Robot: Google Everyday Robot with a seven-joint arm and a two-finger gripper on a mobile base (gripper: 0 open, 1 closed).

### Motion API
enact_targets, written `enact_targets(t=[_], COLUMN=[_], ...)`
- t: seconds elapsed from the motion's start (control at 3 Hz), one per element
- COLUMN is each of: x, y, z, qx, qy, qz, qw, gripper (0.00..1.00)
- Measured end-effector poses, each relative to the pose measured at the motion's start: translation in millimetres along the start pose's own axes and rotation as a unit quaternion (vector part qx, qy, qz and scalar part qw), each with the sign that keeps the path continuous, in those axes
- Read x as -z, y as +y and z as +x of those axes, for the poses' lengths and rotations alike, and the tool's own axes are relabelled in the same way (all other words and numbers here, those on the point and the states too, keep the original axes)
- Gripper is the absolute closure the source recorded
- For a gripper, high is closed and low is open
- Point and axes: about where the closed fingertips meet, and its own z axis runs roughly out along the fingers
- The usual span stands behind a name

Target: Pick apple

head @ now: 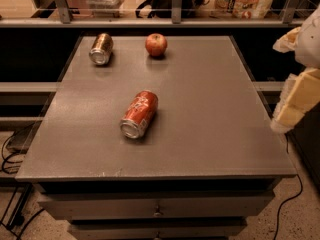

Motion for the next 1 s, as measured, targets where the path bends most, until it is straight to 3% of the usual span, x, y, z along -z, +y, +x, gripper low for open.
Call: enact_targets(t=[0.33,0.67,1.0], x=[-15.7,-28.7,-31.7], y=[-26.1,-63.6,-76.5], z=[-27.5,-71.7,-89.2], qx=[-0.024,-0.04,-0.044], qy=[-0.083,-0.146,-0.161], qz=[-0.009,0.0,0.007], qw=[0.9962,0.9884,0.986], gripper=[0.0,0.0,0.0])
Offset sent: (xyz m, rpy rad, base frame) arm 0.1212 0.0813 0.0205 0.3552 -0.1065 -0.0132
